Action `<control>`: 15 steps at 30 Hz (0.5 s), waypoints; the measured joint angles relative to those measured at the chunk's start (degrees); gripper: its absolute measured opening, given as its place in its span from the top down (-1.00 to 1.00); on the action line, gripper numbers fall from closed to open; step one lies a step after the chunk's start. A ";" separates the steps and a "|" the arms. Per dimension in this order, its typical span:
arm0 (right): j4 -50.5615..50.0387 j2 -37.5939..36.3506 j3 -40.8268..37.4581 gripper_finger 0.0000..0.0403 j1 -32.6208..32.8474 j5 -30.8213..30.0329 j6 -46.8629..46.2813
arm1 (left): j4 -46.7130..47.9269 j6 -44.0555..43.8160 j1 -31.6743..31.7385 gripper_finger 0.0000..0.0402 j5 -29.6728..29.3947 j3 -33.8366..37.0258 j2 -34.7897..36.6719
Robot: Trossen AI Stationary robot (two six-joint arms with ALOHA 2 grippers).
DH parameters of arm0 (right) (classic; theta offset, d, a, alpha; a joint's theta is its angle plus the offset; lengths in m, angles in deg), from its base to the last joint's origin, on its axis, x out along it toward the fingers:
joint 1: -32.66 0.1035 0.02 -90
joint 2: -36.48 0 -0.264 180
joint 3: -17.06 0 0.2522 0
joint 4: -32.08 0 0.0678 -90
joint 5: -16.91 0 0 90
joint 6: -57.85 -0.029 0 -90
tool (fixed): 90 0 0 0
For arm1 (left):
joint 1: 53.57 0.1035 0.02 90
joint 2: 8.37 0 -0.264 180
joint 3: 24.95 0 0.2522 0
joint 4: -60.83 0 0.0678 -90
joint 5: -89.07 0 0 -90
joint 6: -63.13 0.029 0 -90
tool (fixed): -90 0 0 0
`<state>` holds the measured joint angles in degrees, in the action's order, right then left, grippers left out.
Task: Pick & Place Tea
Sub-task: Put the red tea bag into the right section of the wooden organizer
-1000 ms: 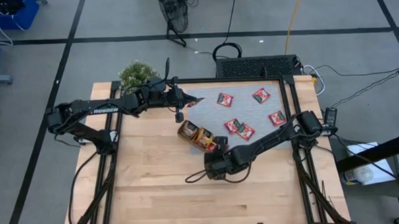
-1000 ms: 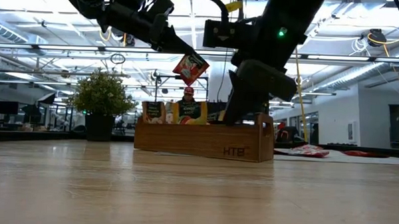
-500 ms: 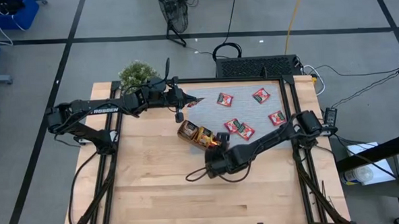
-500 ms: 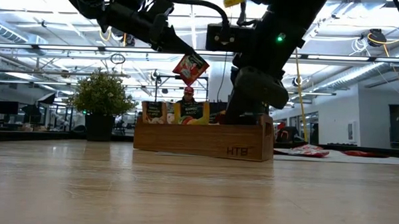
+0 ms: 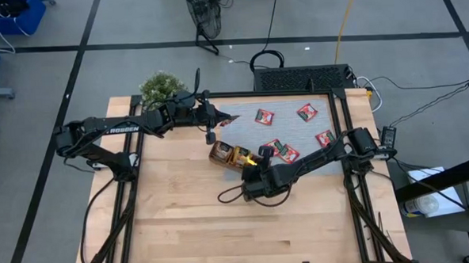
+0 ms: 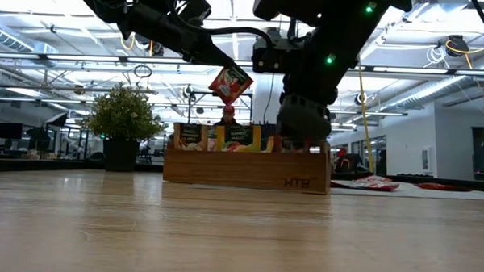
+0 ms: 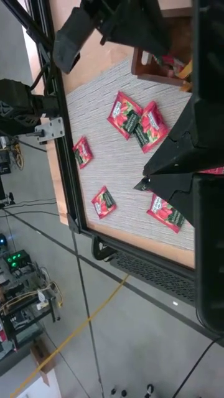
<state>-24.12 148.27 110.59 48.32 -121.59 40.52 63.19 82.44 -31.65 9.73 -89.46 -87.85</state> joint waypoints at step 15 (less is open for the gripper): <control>-2.08 -0.82 0.02 1.00 -2.80 -4.76 0.28 | 0.13 0.34 0.01 1.00 0.00 -0.01 0.00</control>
<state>-26.21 147.45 110.61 45.52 -126.35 40.80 63.32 82.78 -31.64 9.73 -89.47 -87.85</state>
